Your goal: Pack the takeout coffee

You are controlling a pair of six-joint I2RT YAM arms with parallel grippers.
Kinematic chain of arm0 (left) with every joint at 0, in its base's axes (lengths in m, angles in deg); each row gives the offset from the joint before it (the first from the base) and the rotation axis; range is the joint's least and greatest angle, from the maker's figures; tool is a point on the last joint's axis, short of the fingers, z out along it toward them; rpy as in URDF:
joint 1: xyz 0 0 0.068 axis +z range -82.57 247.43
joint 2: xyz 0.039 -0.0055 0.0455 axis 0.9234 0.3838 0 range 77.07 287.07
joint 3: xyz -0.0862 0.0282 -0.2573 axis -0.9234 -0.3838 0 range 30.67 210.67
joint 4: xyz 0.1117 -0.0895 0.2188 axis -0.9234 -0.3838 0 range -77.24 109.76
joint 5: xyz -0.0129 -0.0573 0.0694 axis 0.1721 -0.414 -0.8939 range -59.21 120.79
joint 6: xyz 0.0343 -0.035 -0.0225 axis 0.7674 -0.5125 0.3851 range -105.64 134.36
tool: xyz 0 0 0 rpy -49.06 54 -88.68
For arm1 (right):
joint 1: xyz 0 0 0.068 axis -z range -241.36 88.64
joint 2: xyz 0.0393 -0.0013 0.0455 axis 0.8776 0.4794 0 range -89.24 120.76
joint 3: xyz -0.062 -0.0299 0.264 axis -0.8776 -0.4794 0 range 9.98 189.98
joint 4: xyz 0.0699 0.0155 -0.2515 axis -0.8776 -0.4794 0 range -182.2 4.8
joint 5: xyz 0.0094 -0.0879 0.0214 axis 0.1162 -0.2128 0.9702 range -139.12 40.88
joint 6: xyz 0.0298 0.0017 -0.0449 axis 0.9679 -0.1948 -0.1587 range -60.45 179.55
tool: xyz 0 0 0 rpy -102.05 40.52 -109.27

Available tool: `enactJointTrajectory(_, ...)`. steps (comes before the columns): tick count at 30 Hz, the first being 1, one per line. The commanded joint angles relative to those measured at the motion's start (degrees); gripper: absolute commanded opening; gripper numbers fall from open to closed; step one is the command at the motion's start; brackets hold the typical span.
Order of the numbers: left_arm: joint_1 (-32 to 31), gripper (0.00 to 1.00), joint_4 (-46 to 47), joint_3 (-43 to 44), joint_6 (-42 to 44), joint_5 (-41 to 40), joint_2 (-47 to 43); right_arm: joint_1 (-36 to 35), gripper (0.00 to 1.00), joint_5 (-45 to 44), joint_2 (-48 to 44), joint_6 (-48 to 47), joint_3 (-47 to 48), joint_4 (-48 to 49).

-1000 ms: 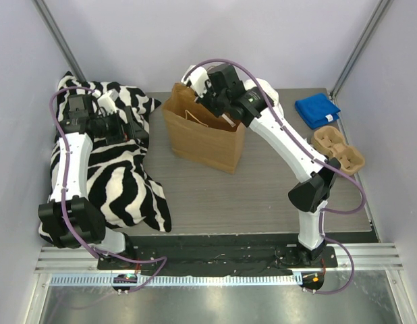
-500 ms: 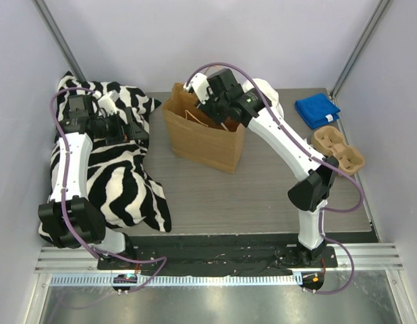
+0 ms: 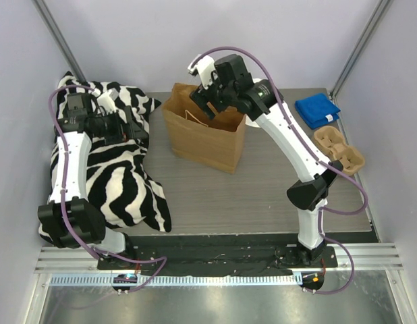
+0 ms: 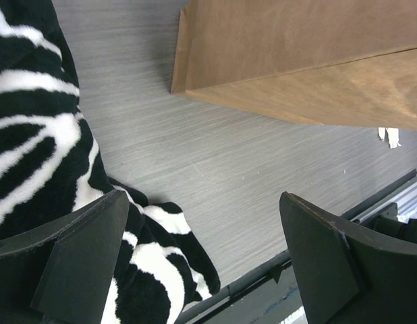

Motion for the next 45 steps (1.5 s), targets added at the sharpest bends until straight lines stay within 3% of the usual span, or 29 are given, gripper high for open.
enactJointTrajectory(1,0.20,1.00,-1.86,4.58,2.79,0.08,-0.30,0.43,0.89,-0.32,-3.85,2.10,3.43,2.96)
enactJointTrajectory(5,0.11,1.00,-4.84,9.14,2.72,0.68,1.37,2.19,0.95,-0.32,-5.61,6.30,4.67,4.90)
enactJointTrajectory(12,0.11,1.00,-11.18,16.27,5.42,4.65,3.84,12.46,0.98,3.54,-11.58,14.04,0.20,5.43)
enactJointTrajectory(16,-1.38,1.00,-13.11,18.20,7.37,2.72,3.31,19.84,0.99,7.32,-16.94,15.54,-8.83,4.38)
enactJointTrajectory(19,-6.38,1.00,-16.45,18.82,9.65,-0.17,3.14,22.49,0.99,8.12,-23.00,15.81,-18.48,4.02)
enactJointTrajectory(26,-19.38,1.00,-13.91,12.59,8.96,-9.39,-2.22,28.99,0.99,9.43,-38.73,16.34,-39.43,3.94)
enactJointTrajectory(29,-21.68,0.99,-12.77,8.99,8.69,-11.34,-4.33,31.19,0.99,11.10,-44.88,16.95,-48.31,4.02)
enactJointTrajectory(32,-22.82,1.00,-12.41,6.35,7.38,-15.29,-4.95,32.69,1.00,12.33,-49.98,17.30,-56.31,4.46)
enactJointTrajectory(36,-24.32,1.00,-12.15,1.35,4.38,-26.36,-4.25,34.27,1.00,12.86,-54.82,16.17,-65.44,4.81)
enactJointTrajectory(45,-25.11,1.00,-3.72,-8.95,1.84,-32.43,-12.07,36.73,1.00,12.07,-66.33,14.93,-73.90,4.46)
